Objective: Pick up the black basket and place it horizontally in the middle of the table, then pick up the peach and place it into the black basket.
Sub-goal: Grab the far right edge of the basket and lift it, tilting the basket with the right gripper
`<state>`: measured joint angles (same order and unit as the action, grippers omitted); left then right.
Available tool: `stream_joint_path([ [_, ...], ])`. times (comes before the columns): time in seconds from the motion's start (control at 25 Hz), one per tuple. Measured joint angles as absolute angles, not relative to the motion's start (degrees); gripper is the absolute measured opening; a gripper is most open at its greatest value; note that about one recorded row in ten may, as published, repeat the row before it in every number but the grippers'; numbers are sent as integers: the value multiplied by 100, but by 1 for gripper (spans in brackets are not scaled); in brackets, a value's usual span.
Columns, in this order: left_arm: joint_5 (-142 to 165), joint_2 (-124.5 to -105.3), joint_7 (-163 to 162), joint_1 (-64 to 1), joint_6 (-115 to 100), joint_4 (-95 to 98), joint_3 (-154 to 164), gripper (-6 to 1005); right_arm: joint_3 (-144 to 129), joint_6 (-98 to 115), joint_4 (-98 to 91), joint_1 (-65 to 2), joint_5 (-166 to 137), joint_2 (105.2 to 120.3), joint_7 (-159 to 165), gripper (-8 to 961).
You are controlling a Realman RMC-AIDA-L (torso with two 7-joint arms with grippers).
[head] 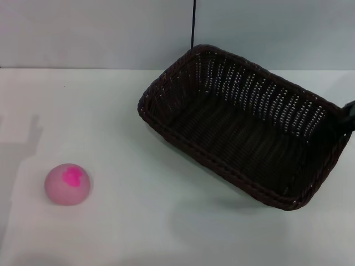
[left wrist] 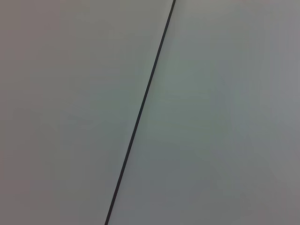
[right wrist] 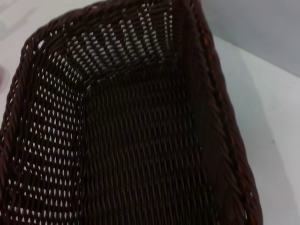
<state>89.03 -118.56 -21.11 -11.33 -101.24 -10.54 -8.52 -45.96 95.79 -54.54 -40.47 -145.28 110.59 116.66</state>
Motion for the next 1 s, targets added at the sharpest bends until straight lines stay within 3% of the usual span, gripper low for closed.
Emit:
stream_joint_path([
  [0.12, 8903, -11856, -2113, -1138, -10111, -1055, -852, 804, -4613, 9558, -5439, -4039, -14529, 11065, 11645, 674],
  [0.28, 8903, -11856, -2115, -1140, -10109, -1054, -853, 804, -4609, 9543, -5461, -4014, -14499, 11076, 11640, 443],
  [0.44, 8903, -11856, -2117, -1135, -10101, -1054, -853, 803, -4554, 9546, -5509, -3999, -14413, 11093, 11586, 282],
  [0.64, 8903, -11856, -2118, -1134, -10066, -1055, -853, 803, -4490, 9530, -5681, -3893, -14023, 11094, 11447, 223],
  [1.0, 8903, -11856, -2119, -1146, -10015, -1055, -853, 803, -4102, 9492, -5896, -3803, -13091, 10996, 10438, 205],
])
